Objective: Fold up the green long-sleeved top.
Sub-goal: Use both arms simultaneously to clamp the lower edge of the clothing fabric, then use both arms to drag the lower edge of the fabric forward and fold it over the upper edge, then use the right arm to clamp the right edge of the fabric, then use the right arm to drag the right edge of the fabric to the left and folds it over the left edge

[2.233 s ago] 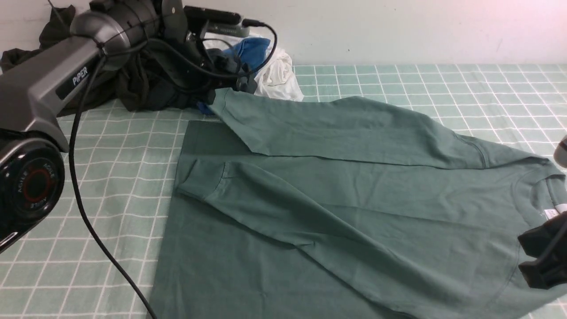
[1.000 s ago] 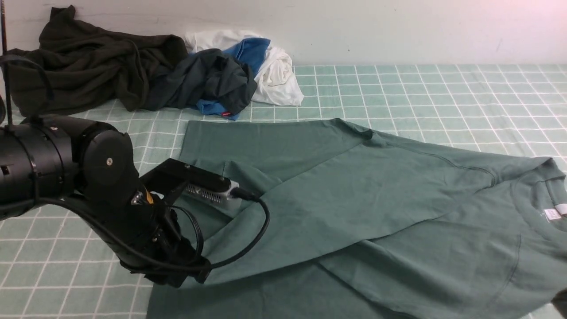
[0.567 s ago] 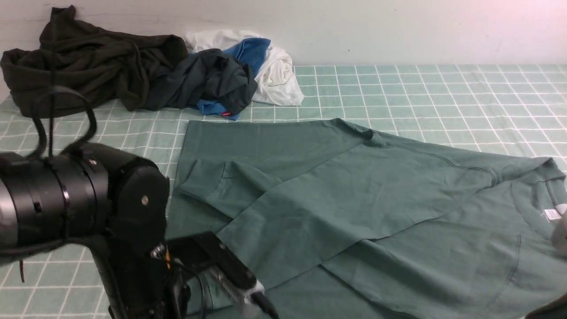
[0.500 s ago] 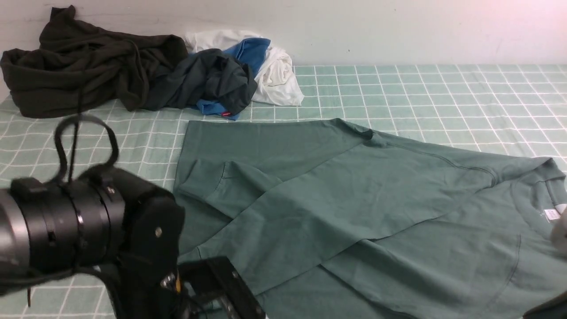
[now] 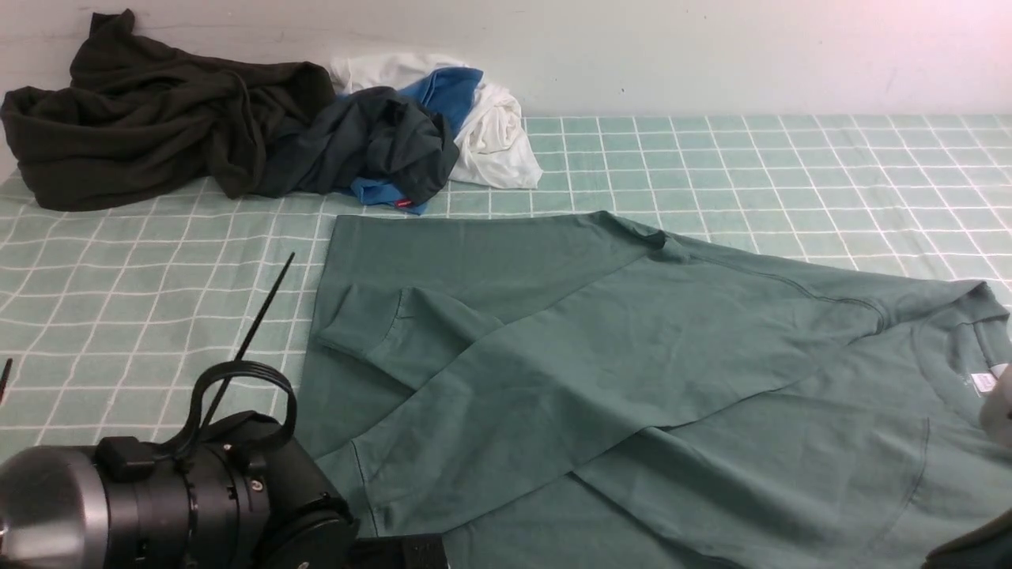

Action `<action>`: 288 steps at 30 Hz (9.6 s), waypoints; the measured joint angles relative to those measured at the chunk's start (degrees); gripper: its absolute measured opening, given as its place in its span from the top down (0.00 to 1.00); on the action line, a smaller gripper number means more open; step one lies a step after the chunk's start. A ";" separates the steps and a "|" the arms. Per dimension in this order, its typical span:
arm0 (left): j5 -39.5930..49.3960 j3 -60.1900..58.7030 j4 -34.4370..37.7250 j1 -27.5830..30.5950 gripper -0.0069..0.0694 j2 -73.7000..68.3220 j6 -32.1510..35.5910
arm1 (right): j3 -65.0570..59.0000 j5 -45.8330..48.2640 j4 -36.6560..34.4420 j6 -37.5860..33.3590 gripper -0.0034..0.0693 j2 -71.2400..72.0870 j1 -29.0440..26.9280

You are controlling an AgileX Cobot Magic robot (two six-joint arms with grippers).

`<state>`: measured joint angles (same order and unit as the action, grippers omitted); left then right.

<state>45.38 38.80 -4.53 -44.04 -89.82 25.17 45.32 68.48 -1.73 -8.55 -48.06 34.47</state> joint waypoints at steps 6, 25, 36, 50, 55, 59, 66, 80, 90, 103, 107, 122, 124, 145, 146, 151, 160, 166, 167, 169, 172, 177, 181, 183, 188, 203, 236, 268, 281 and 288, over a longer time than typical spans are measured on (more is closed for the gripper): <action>1.27 0.48 -0.27 -0.06 0.39 -0.52 -3.24 | 0.00 -0.05 0.00 -0.02 0.97 0.00 0.00; 2.71 1.95 -7.67 -0.44 0.66 -1.07 -12.91 | 0.00 -0.91 0.06 -0.14 0.97 0.00 0.01; 8.78 5.65 -0.61 -0.44 0.78 -1.01 -12.84 | 0.00 -2.30 0.10 -0.16 0.97 0.00 0.01; 8.96 6.27 -3.20 -0.44 0.78 -5.42 -13.98 | 0.00 -2.57 0.10 -0.16 0.97 0.00 0.01; 8.35 6.22 -3.15 -0.44 0.89 -3.33 -15.55 | 0.00 -2.25 0.10 -0.16 0.97 0.00 0.01; 8.59 6.22 -2.98 -0.44 0.90 -0.67 -15.70 | 0.00 -2.50 0.10 -0.99 0.97 0.00 0.01; 13.95 5.35 -2.77 -0.44 0.90 5.21 -15.72 | 0.00 -1.10 -1.58 -8.57 0.92 -1.51 0.01; 19.57 -2.58 -1.90 -0.39 0.90 14.50 -14.72 | 0.09 -0.34 -5.56 -24.02 0.32 -16.90 0.01; 16.41 -2.77 -1.65 -0.39 0.90 14.50 -14.72 | -0.54 -6.23 6.87 -24.08 0.30 -33.88 0.01; 15.84 -2.77 -1.60 -0.39 0.90 14.55 -14.72 | -5.27 -15.58 13.82 -23.31 0.30 -42.82 0.01; 15.84 -2.77 -1.60 -0.39 0.90 14.55 -14.72 | -5.27 -15.65 13.93 -22.77 0.33 -42.82 0.01; 15.84 -2.77 -1.60 -0.39 0.90 14.61 -14.72 | -5.43 -18.38 14.41 -18.45 0.72 -41.05 0.01; 15.84 -2.77 -1.60 -0.39 0.90 14.61 -14.72 | -5.49 -18.38 14.41 -18.25 0.78 -39.51 0.01; 19.55 27.65 -7.85 21.59 0.89 7.68 -8.64 | 25.44 -9.64 10.46 -26.11 0.93 -43.05 -12.06; 19.37 31.16 -7.26 23.33 0.89 5.47 -7.26 | 28.65 -9.06 8.71 -27.81 0.93 -44.63 -13.45; 17.75 46.50 -5.85 28.73 0.89 -6.35 -4.80 | 42.92 -5.44 2.83 -32.58 0.93 -54.12 -18.07; 17.47 67.54 -6.66 32.96 0.89 -27.10 -4.29 | 59.73 -4.41 1.73 -29.07 0.93 -70.93 -21.33; 13.58 70.69 -8.80 33.18 0.87 -34.00 -4.95 | 62.56 -9.43 0.74 -21.65 0.91 -77.40 -22.33; 12.68 70.75 -8.92 33.18 0.86 -34.48 -5.19 | 62.63 -10.21 0.52 -20.26 0.89 -78.01 -22.58; 9.91 70.87 -9.30 33.18 0.81 -35.39 -5.33 | 62.63 -11.56 0.52 -17.22 0.82 -78.76 -22.85; 7.02 70.95 -9.94 33.18 0.71 -35.46 -6.41 | 62.69 -13.59 1.73 -10.38 0.69 -78.78 -22.89; 4.97 71.00 -13.36 33.18 0.47 -35.46 -14.59 | 62.75 -13.37 1.73 -2.23 0.49 -77.66 -22.59; 7.72 71.23 -15.07 33.18 0.33 -35.37 -21.48 | 62.96 -8.70 -3.62 -5.65 0.43 -76.66 -19.81; 10.24 71.34 -15.08 33.18 0.32 -35.23 -22.38 | 62.96 -8.12 -7.87 -8.53 0.42 -77.08 -17.66; 16.51 71.34 -15.03 33.12 0.40 -34.51 -22.39 | 63.03 -10.58 -13.69 -11.45 0.42 -80.40 -14.07; 23.13 71.34 -12.35 33.00 0.91 -29.38 -21.82 | 66.44 -32.25 -6.77 8.00 0.42 -85.69 -18.04; 7.83 34.35 0.19 31.84 0.91 -21.89 -16.11 | 37.64 -12.94 6.12 9.30 0.38 -65.61 -43.48; 10.26 34.30 -1.02 32.01 0.91 -5.77 -16.21 | 37.33 -15.04 8.00 6.62 0.90 -59.33 -44.28; 13.75 29.10 -1.02 32.01 0.91 28.06 -18.23 | 51.76 -6.79 -0.59 0.59 0.90 -41.84 -25.29; 15.44 23.85 -0.32 32.01 0.91 38.06 -19.61 | 58.00 -13.78 -10.42 0.55 0.90 -55.49 -5.65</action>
<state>60.82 62.65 -4.85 -12.03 -51.76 5.56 103.32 54.71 -12.16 -8.00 -103.55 28.83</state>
